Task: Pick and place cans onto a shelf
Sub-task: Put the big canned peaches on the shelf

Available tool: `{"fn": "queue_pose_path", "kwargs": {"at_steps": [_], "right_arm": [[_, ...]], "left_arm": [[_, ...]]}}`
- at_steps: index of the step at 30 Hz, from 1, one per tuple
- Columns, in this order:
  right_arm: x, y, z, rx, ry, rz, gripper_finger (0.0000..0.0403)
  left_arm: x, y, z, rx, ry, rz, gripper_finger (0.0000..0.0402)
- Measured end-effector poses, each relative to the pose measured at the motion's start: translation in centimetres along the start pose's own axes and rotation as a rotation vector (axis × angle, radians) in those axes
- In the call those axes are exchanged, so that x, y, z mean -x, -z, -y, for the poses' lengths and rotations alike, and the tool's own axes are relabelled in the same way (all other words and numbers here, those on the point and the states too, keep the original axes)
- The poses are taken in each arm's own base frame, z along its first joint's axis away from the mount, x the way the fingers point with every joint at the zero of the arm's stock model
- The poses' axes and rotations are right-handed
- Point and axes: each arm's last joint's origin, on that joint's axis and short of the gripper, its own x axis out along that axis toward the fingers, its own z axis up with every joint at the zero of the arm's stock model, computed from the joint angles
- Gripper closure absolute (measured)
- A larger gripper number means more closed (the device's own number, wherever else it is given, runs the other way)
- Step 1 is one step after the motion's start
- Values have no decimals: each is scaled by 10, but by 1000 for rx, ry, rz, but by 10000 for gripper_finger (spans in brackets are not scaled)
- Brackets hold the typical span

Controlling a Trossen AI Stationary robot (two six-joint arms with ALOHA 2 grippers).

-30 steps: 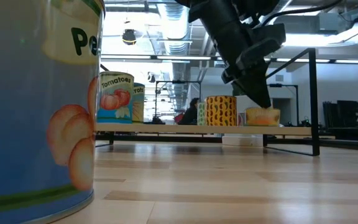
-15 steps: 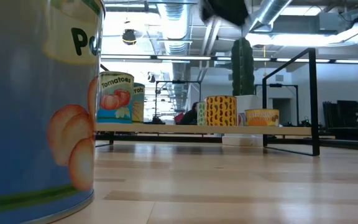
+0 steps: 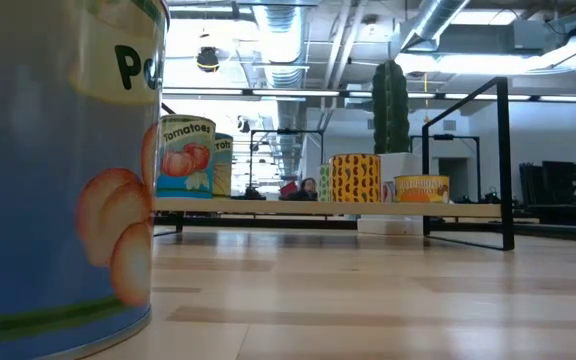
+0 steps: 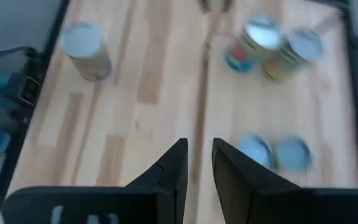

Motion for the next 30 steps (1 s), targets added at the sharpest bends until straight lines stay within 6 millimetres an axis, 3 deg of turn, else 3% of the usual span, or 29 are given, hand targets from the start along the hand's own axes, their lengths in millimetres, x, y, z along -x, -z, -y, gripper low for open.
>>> {"fn": "queue_pose_path", "kwargs": {"at_steps": [3,8,11,15,20,25,30], "right_arm": [[-29,-14,-11,49,-66,13,305],[-62,-20,-23,59,-103,-27,305],[-87,-30,-26,36,-116,5,305],[-122,-41,-22,-45,-220,22,305],[-163,-56,-16,-210,-419,85,305],[-207,-59,-23,-354,-475,78,298],[-246,-53,-40,-453,-514,11,262]], "left_arm": [[24,26,8,78,-19,35,320],[43,89,23,269,-39,112,320],[39,130,33,383,-32,121,320],[22,165,43,482,-15,166,320],[12,189,43,492,5,133,320],[24,201,33,338,26,138,320],[40,213,12,242,63,182,320]]}}
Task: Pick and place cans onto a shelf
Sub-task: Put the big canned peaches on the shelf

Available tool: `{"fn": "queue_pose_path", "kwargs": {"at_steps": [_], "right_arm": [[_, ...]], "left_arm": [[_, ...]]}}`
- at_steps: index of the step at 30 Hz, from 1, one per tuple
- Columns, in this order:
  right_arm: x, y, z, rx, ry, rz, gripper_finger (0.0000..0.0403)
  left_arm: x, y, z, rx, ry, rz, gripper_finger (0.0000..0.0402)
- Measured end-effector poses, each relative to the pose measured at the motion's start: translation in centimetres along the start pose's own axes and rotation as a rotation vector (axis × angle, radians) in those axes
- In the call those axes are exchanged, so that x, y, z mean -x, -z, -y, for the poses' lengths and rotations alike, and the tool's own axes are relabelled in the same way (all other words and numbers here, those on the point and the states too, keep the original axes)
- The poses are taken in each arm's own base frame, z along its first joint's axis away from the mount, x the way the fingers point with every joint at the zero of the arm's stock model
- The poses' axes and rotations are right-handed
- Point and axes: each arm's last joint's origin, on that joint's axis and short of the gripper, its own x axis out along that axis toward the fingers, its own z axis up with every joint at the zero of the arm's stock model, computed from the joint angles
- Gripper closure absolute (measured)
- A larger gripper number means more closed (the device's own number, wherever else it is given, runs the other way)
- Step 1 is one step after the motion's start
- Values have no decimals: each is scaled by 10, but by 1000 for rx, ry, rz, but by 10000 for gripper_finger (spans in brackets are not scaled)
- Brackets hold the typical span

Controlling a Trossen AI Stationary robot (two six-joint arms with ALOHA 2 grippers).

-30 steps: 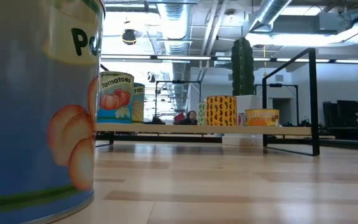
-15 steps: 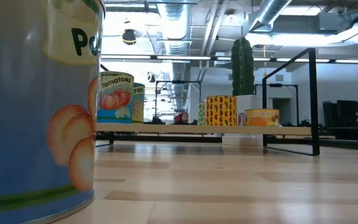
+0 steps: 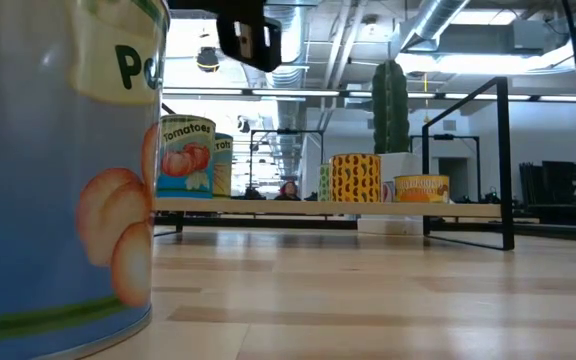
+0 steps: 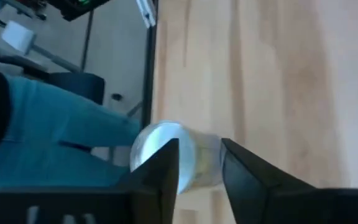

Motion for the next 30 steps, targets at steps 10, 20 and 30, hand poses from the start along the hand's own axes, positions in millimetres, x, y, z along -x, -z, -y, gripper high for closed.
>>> {"fn": "queue_pose_path", "kwargs": {"at_steps": [10,20,30], "right_arm": [[-13,8,-10,-28,-38,-65,185],[-17,19,-21,18,47,-62,184],[-36,31,-15,20,97,-91,186]], "left_arm": [[21,0,-32,61,75,84,320],[18,-1,-26,34,42,104,320],[17,-2,-24,-1,43,106,320]]}}
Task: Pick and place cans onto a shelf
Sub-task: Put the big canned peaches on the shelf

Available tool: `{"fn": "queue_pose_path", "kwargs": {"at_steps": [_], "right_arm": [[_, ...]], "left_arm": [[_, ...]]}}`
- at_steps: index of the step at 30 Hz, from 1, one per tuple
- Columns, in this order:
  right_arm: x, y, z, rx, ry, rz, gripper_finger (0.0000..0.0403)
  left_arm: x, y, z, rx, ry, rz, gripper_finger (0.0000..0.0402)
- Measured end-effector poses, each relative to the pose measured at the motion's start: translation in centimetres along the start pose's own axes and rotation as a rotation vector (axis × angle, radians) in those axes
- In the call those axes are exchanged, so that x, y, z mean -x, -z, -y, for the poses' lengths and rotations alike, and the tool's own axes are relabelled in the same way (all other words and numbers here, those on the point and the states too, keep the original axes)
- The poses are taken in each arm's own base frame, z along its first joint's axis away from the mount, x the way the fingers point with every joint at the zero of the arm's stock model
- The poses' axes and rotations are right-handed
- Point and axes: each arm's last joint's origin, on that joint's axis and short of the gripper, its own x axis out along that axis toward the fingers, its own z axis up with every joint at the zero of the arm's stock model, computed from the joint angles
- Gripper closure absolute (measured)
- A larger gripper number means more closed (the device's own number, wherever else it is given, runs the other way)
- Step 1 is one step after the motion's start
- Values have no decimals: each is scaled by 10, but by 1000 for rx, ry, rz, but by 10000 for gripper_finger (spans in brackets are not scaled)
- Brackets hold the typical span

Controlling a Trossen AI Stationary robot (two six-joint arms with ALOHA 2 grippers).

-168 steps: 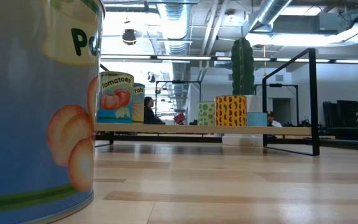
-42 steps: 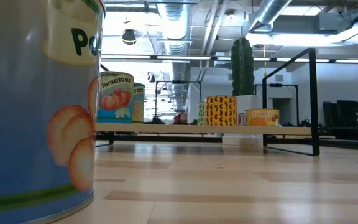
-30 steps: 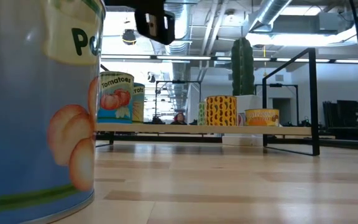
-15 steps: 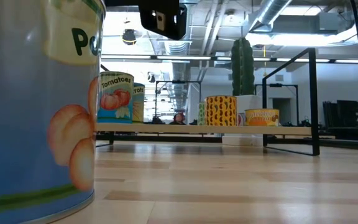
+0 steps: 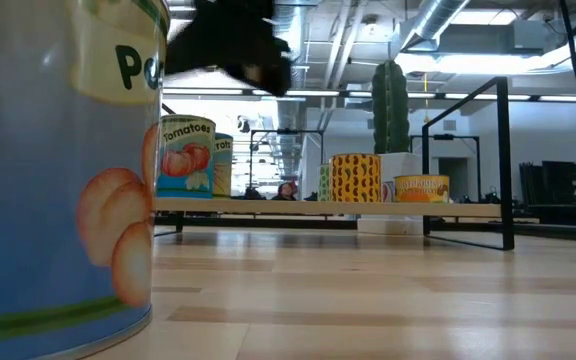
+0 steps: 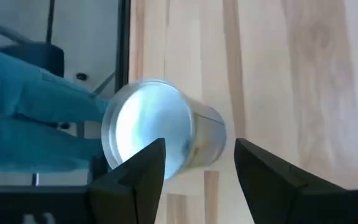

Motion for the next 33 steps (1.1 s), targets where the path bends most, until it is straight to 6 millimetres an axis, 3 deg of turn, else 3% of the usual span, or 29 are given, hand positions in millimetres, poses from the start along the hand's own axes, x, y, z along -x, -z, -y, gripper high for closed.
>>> {"fn": "queue_pose_path", "kwargs": {"at_steps": [3,13,18,24,26,29,33], "right_arm": [[-12,1,0,-6,-15,10,187],[-17,6,4,-87,14,-30,206],[-16,7,5,-156,20,-41,266],[-12,5,2,-224,13,-28,379],[-9,4,1,-240,9,-17,391],[7,-7,-3,-261,9,17,396],[58,-31,-16,-256,14,99,399]], "left_arm": [[0,0,0,-6,1,1,320],[0,0,0,-40,3,-2,320],[0,0,0,-41,3,-2,320],[0,0,0,-70,3,-3,320],[0,0,0,-81,3,-3,320],[0,0,0,-92,2,-2,320],[0,0,0,-93,1,-2,320]]}}
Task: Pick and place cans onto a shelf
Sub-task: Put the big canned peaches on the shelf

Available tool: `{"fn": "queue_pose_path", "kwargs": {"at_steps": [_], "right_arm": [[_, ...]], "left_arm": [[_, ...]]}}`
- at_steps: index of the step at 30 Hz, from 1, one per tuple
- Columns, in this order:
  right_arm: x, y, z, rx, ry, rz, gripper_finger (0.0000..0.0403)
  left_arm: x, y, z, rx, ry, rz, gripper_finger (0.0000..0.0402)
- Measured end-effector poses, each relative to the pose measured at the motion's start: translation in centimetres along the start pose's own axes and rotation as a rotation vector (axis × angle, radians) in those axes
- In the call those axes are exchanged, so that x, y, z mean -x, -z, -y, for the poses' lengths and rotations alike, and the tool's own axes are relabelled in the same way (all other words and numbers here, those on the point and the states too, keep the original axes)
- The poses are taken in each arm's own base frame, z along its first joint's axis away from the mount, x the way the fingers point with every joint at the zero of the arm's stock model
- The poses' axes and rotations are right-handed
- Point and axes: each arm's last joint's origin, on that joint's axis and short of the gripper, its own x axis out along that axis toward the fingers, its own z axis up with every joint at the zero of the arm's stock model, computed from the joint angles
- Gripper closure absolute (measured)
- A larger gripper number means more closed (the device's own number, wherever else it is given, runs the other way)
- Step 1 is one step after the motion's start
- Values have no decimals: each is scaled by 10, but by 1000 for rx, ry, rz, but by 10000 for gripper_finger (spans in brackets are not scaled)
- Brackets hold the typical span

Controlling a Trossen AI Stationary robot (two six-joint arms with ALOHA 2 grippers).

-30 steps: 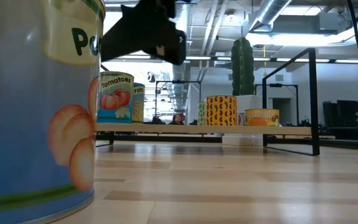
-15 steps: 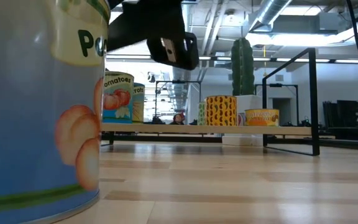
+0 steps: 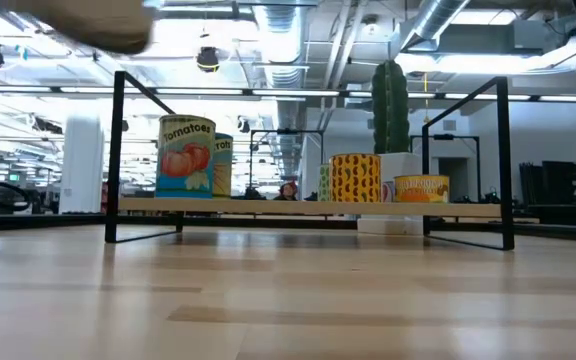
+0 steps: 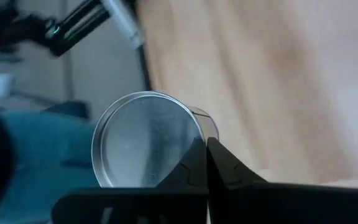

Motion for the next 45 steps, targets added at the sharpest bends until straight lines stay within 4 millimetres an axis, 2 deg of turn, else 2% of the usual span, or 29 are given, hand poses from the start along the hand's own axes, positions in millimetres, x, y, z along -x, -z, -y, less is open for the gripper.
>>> {"fn": "queue_pose_path", "kwargs": {"at_steps": [3,5,8,10,14,17,22,25,28,33,41,45], "right_arm": [[39,-18,-2,49,112,70,399],[62,-29,4,56,234,112,400],[95,-43,22,54,407,94,400],[105,-53,38,44,466,73,401],[108,-70,76,44,558,5,402],[111,-85,95,69,561,12,402],[98,-97,124,103,596,-52,402],[96,-100,132,118,566,-92,403],[91,-106,131,152,539,-46,403],[89,-105,137,169,546,-81,403],[65,-92,152,169,591,-157,403],[57,-92,152,178,574,-129,403]], "left_arm": [[0,0,0,-1,-1,-1,320],[0,0,0,-1,-2,0,320],[0,0,0,-1,-3,2,320],[0,0,0,-2,-5,4,320],[0,-1,-1,-2,-19,22,320],[0,-1,-1,-2,-30,36,320],[0,-2,-2,-3,-51,62,320],[0,-2,-2,-3,-61,74,320],[0,-2,-2,-5,-69,84,320],[0,-3,-2,-12,-79,96,320],[0,-3,-3,-21,-92,110,320],[0,-3,-3,-21,-97,117,320]]}}
